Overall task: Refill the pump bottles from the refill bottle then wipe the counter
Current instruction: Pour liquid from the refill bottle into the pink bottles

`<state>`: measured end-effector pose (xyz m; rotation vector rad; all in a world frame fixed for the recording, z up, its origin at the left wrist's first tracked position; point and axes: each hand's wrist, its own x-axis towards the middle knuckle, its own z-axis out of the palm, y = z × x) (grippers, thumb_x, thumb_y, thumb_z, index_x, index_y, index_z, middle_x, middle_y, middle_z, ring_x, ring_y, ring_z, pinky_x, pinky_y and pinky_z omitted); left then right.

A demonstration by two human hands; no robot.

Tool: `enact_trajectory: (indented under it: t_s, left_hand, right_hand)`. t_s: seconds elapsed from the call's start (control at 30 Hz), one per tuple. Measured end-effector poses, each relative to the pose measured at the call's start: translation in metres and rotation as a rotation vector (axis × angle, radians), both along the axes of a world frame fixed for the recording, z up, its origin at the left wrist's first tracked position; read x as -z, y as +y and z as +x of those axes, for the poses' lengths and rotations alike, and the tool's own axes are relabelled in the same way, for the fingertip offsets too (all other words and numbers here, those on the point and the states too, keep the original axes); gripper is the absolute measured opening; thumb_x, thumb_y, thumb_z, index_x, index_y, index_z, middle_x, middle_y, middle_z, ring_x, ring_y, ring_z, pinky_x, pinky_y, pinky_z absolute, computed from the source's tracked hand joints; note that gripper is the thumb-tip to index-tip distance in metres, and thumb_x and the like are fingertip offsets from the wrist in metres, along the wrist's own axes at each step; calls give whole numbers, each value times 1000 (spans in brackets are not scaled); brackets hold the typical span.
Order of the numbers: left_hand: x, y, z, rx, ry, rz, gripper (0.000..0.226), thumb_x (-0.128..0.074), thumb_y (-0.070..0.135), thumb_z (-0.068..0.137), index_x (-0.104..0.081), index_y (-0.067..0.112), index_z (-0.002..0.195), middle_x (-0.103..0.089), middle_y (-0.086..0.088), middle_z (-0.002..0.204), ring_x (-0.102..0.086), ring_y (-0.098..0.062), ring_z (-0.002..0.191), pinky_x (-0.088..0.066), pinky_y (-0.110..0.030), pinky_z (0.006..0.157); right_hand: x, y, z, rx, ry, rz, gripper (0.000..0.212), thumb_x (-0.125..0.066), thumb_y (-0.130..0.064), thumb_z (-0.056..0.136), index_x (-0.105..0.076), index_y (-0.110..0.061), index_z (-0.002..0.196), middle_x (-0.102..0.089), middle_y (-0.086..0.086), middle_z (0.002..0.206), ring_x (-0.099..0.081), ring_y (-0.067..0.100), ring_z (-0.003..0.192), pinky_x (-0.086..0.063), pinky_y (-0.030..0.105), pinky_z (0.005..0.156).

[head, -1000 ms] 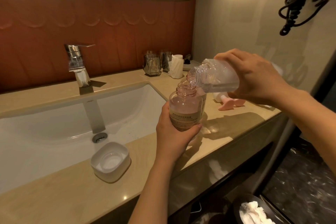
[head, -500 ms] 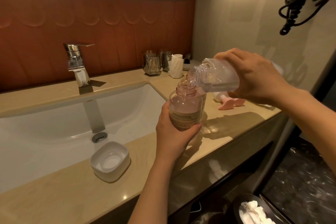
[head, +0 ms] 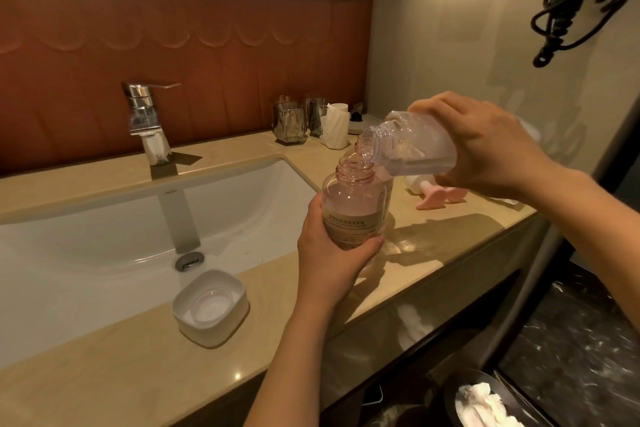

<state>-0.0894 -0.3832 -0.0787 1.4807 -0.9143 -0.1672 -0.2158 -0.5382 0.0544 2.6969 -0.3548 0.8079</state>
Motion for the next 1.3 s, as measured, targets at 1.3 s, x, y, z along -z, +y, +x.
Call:
enact_trajectory:
  t_s: [1.3]
  left_hand:
    - [-1,0,0,-5,6,1,81,-86,24,64,-34,44,123,-47,33,108,-42,30,94,-39,3,75]
  right_hand:
    - [-2,1,0,15,14,-11,88,-88,-22,53,-44,-15,129,-53,12,120,-54,34,94,-34,34,74]
